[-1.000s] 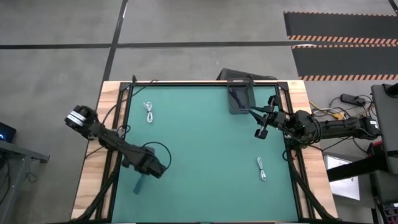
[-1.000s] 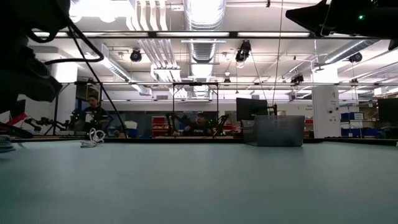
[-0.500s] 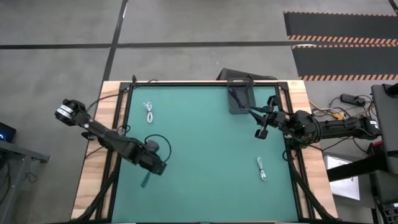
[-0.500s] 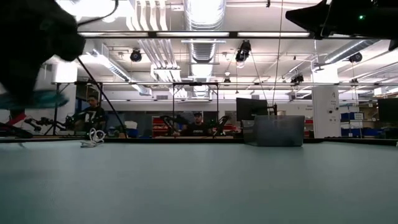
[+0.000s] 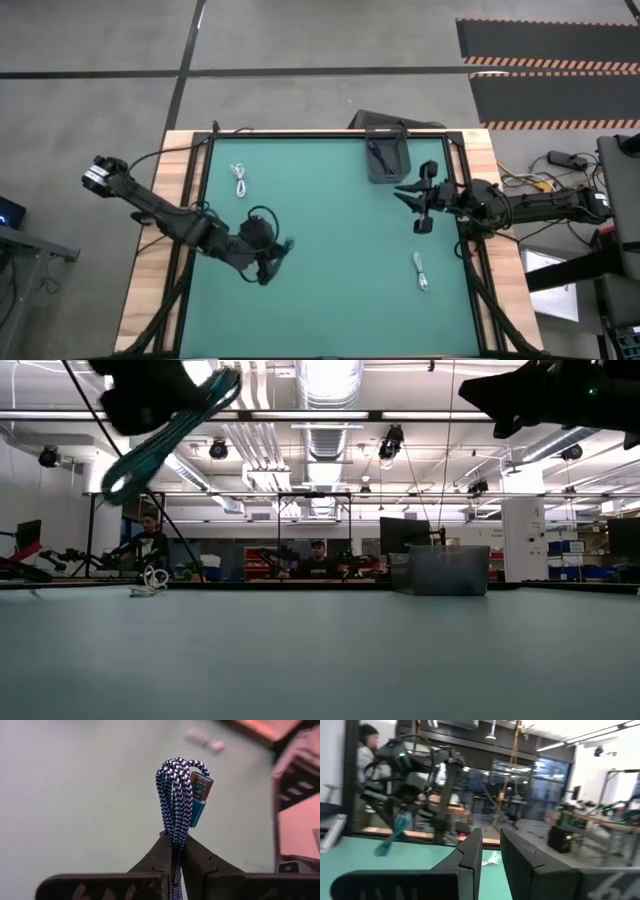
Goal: Pick and place USB-C Cables
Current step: Put the blue charger cable into the black bin
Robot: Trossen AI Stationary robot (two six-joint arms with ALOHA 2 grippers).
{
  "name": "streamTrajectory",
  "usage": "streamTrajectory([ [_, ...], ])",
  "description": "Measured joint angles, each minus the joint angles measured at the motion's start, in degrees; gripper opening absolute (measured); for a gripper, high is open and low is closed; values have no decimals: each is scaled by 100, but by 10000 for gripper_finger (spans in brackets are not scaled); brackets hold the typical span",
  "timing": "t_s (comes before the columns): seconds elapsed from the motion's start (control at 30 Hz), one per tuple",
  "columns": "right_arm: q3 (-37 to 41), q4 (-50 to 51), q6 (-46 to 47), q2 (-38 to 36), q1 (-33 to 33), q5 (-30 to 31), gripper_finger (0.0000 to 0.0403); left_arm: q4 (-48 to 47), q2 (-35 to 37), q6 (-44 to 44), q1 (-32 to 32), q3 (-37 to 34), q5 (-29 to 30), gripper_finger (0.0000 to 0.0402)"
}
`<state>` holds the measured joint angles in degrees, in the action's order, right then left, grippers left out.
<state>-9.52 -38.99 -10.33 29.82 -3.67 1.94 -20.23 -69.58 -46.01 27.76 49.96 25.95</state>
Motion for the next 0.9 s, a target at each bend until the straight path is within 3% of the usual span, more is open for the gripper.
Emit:
streamTrajectory([
  [0.23,148,-17,450,0,5,-93,59,1685,-136,2311,-235,-72,11,5],
  [0.47,294,-52,675,0,5,-95,59,2963,-479,3681,-527,-79,7,5],
  [0.9,304,-98,753,82,239,-243,59,4559,-1530,4099,-1139,-79,-23,5],
])
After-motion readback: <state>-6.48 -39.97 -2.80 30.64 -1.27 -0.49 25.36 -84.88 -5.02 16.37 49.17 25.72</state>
